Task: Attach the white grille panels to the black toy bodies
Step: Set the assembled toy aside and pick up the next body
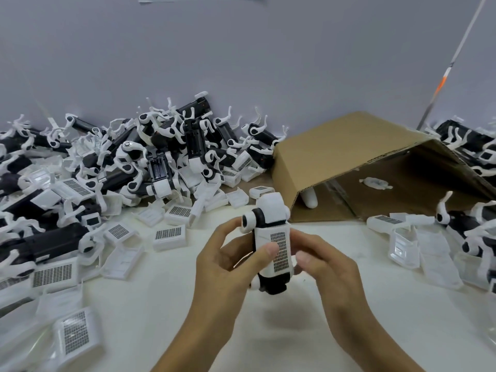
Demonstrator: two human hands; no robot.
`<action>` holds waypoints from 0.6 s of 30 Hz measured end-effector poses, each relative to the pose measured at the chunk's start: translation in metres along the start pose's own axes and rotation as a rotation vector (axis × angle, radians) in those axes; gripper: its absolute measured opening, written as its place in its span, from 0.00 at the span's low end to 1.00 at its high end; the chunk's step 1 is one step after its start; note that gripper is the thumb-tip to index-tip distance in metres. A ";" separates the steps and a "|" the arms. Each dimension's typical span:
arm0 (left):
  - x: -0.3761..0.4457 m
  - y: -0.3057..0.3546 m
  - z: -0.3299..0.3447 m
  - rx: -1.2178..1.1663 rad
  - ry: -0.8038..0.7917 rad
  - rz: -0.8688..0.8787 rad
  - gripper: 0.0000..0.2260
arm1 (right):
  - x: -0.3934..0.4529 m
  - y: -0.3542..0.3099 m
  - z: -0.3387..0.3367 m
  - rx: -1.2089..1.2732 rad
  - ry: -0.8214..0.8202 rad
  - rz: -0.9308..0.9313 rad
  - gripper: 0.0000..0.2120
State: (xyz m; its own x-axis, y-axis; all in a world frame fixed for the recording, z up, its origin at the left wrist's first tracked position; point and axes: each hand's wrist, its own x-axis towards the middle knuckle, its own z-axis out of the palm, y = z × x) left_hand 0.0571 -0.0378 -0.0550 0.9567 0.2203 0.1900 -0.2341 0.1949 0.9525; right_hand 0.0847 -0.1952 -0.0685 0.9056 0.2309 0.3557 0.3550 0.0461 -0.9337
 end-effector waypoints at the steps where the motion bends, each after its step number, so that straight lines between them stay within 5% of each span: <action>1: 0.000 -0.001 0.000 -0.001 -0.037 -0.011 0.19 | 0.002 -0.002 0.000 0.033 0.014 0.038 0.12; 4: -0.003 -0.006 0.004 -0.029 -0.120 -0.021 0.22 | 0.002 -0.005 0.003 0.047 -0.001 0.127 0.13; 18: -0.003 -0.012 0.007 -0.043 -0.118 0.029 0.22 | 0.000 -0.004 0.000 -0.042 0.094 -0.024 0.12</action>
State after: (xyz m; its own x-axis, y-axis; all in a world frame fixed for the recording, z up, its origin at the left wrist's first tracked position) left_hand 0.0588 -0.0479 -0.0656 0.9625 0.1128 0.2466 -0.2669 0.2316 0.9355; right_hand 0.0831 -0.1956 -0.0645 0.9137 0.1377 0.3825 0.3849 0.0092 -0.9229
